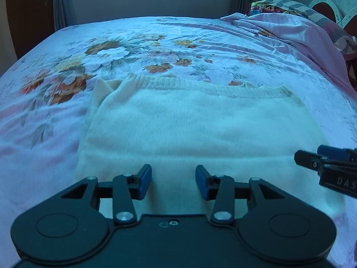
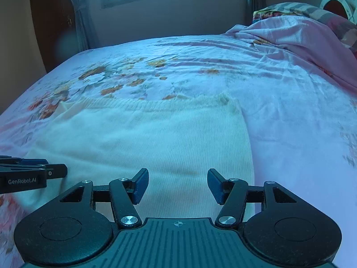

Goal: Fold small clothes

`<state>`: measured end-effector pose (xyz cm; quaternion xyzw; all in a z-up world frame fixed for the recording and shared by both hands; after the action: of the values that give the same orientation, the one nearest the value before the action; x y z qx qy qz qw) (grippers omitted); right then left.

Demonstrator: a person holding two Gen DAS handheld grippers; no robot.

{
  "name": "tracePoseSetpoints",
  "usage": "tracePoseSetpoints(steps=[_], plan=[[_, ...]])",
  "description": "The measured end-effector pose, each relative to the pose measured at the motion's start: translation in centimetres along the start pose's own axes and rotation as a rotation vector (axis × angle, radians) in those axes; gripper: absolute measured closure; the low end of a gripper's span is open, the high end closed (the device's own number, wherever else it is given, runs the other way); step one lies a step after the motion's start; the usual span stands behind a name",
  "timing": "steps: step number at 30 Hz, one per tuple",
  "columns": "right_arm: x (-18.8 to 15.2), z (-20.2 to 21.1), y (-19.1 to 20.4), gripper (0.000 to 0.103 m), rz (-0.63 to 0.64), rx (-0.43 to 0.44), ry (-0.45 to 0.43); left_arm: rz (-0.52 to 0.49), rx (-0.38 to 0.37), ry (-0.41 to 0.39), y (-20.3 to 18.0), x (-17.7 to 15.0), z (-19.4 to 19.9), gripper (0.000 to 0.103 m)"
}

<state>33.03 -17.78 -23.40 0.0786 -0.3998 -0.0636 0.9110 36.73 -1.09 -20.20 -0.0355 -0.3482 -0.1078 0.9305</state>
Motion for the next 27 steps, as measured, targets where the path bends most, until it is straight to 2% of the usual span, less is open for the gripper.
tracePoseSetpoints(steps=[4, 8, 10, 13, 18, 22, 27], plan=[[2.8, -3.6, -1.5, 0.045, 0.008, -0.038, -0.011, 0.014, 0.009, -0.011, 1.4, 2.5, -3.3, 0.054], [5.0, -7.3, -2.9, 0.045, 0.054, -0.095, -0.034, 0.059, 0.028, -0.011, 3.3, 4.9, -6.2, 0.054], [5.4, -9.4, -3.7, 0.045, 0.081, -0.129, -0.03, 0.073, 0.049, -0.014, 4.2, 6.0, -7.4, 0.054], [5.5, -11.3, -4.5, 0.045, 0.101, -0.131, -0.028, 0.068, 0.077, -0.024, 4.9, 7.0, -8.8, 0.054], [5.7, -12.9, -4.8, 0.043, 0.092, -0.138, -0.033, 0.086, 0.095, -0.048, 5.3, 7.5, -10.2, 0.054], [5.5, -13.5, -4.6, 0.041, 0.116, -0.151, -0.035, 0.019, 0.141, -0.091, 4.3, 6.6, -10.2, 0.054], [5.5, -13.5, -4.4, 0.041, 0.131, -0.161, -0.023, -0.002, 0.136, -0.063, 4.2, 6.2, -9.4, 0.054]])
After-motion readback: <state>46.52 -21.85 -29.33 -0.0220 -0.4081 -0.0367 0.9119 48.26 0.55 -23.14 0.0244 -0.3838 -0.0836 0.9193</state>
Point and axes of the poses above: each gripper's, at about its wrist camera, not at the fingertips, and z roughly against the way its jaws point, y to its left, x to its top, the point moved 4 cm from there along -z, roughly the way its jaws point, and after that the axes turned 3 degrees about -z, right-handed, at the moved point
